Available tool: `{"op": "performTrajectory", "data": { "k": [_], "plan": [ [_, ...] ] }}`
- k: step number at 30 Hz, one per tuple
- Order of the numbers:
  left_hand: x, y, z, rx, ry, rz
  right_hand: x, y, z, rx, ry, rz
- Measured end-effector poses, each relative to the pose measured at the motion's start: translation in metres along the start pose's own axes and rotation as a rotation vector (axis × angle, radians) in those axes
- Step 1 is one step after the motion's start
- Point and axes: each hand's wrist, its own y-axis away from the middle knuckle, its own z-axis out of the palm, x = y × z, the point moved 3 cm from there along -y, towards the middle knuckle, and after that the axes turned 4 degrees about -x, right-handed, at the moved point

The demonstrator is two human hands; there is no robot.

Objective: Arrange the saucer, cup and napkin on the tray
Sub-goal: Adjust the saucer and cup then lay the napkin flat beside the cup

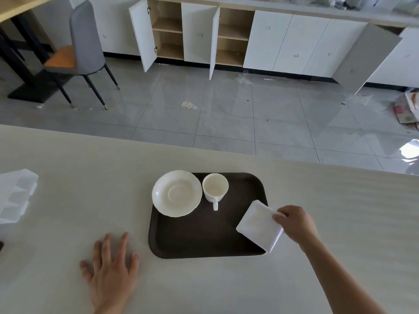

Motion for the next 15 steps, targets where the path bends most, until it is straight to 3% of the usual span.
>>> {"op": "performTrajectory", "data": {
  "k": [10, 15],
  "plan": [
    [0.004, 0.002, -0.005, -0.002, 0.007, 0.000, -0.008, 0.009, 0.024, 0.134, -0.565, 0.162],
    [-0.001, 0.000, 0.000, -0.029, -0.012, -0.009, -0.022, 0.018, 0.041, 0.106, -0.532, 0.135]
  ]
}}
